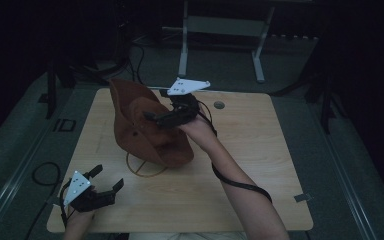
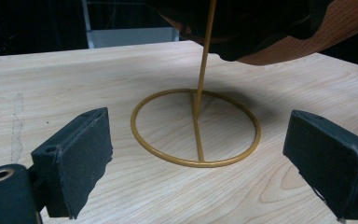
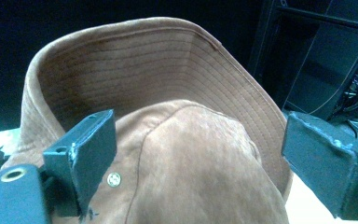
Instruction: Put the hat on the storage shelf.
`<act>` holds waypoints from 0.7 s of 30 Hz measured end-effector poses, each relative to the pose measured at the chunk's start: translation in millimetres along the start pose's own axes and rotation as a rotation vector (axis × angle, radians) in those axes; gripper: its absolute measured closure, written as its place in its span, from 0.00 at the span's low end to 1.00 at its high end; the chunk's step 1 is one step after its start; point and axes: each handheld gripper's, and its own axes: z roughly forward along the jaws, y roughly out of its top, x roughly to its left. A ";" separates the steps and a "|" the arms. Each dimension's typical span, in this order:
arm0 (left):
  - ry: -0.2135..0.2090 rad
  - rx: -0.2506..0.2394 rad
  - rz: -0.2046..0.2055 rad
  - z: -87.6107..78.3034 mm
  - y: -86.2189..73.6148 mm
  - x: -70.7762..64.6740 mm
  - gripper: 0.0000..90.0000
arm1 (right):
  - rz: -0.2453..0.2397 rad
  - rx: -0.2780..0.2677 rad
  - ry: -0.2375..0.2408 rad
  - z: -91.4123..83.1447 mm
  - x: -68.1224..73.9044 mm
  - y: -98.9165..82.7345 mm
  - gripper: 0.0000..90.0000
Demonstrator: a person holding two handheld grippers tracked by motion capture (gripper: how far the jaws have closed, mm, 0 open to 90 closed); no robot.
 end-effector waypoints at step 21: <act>0.014 0.009 0.007 1.4 -1.5 -1.7 0.10 | 0.038 0.027 -0.056 -29.9 -27.4 -40.7 0.11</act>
